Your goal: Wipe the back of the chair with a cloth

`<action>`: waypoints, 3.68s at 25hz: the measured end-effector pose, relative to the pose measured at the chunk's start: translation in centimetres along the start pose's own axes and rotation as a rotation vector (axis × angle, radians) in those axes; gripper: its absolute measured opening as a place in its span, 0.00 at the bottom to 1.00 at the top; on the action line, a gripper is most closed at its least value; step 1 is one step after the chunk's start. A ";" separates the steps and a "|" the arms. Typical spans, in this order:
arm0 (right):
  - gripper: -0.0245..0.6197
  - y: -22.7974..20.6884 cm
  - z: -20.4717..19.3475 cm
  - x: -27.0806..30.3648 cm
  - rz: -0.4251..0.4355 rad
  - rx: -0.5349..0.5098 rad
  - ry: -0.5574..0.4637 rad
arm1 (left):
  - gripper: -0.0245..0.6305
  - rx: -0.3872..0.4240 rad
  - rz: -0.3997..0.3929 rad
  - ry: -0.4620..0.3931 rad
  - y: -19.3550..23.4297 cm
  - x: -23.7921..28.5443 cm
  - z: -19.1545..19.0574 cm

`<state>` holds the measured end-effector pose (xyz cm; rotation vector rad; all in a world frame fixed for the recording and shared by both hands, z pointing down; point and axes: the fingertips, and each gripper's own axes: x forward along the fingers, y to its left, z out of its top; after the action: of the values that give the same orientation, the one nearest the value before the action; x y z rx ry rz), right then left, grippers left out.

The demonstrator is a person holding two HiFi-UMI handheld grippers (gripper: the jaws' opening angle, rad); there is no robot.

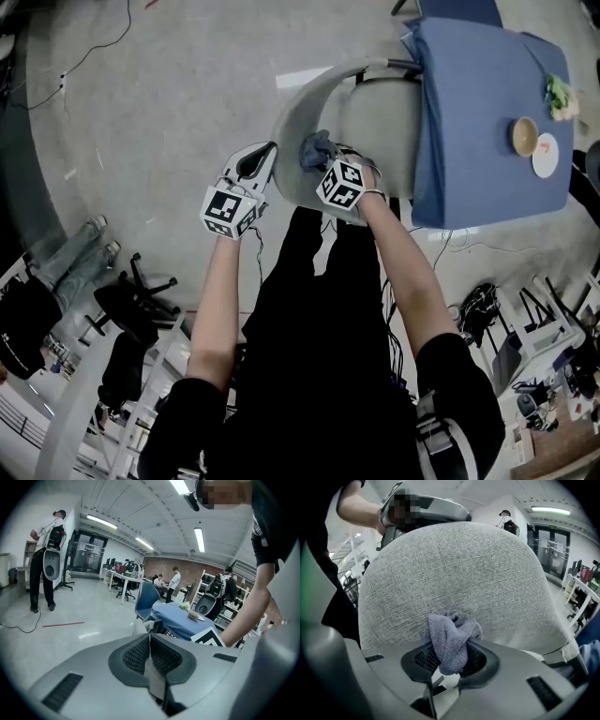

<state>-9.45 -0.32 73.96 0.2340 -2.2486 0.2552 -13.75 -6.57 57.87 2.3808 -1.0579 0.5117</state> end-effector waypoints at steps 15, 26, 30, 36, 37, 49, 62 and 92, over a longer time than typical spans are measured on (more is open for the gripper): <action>0.21 5.0 -3.6 -0.4 0.123 -0.028 0.059 | 0.08 -0.001 0.012 -0.001 -0.1 -0.1 0.2; 0.21 7.7 -7.1 -1.3 0.175 0.018 0.107 | 0.08 -0.011 0.025 -0.004 -0.1 -0.1 0.1; 0.21 8.4 -8.7 -1.3 0.193 0.013 0.139 | 0.08 -0.015 0.032 -0.007 0.0 0.0 0.0; 0.21 9.5 -11.0 -1.7 0.219 -0.002 0.192 | 0.08 -0.016 0.036 -0.012 -0.2 0.0 0.0; 0.21 9.6 -11.4 -1.7 0.226 -0.006 0.203 | 0.08 -0.018 0.037 -0.014 -0.2 0.0 0.0; 0.21 9.6 -13.3 -0.5 0.249 0.079 0.247 | 0.08 -0.022 0.044 -0.028 0.0 0.0 0.0; 0.21 4.3 -9.6 3.0 0.101 0.360 0.118 | 0.08 0.001 0.048 -0.045 0.2 0.3 -0.2; 0.22 -7.7 -5.2 5.2 -0.077 0.331 0.026 | 0.08 -0.029 0.060 -0.080 0.4 0.4 -0.4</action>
<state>-6.96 -6.79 82.07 0.4879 -2.1578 0.5863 -13.81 -6.79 58.53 2.3671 -1.1668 0.4221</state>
